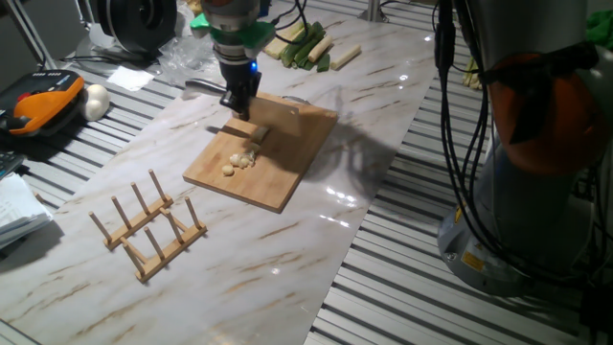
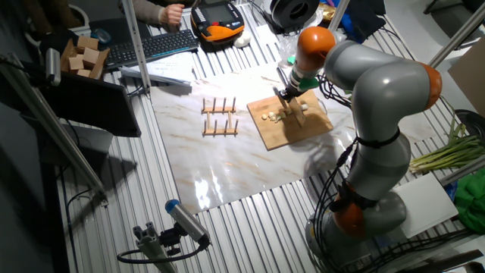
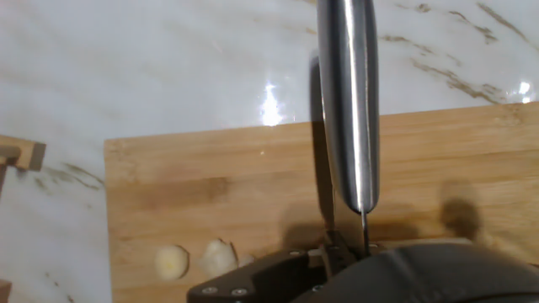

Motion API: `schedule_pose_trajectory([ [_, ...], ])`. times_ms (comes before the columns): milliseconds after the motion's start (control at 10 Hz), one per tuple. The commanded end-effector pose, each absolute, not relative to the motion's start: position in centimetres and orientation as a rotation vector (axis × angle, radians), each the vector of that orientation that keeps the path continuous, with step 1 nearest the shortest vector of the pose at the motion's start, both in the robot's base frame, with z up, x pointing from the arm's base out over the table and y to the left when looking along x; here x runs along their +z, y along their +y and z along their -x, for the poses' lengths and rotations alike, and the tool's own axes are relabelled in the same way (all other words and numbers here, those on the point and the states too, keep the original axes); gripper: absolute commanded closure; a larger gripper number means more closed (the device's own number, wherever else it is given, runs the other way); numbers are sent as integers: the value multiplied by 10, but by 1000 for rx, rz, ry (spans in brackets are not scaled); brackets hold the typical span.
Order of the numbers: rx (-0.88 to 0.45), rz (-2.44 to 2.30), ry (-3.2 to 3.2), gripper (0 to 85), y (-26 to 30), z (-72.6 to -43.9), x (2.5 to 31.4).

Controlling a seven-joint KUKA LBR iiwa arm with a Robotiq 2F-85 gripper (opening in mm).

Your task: Chop the scallions

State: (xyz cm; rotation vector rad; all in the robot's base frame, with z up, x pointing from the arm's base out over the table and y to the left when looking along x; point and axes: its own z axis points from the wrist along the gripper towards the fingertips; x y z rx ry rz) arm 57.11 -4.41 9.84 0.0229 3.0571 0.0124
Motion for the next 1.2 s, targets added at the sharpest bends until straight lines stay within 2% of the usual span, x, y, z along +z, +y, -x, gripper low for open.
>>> schedule_pose_trajectory([
  [0, 11, -18, 3049, 850, -46, -571, 95],
  [400, 26, -3, 3043, 850, -51, -571, 81],
  [1100, 29, -10, 3040, 850, -49, -568, 74],
])
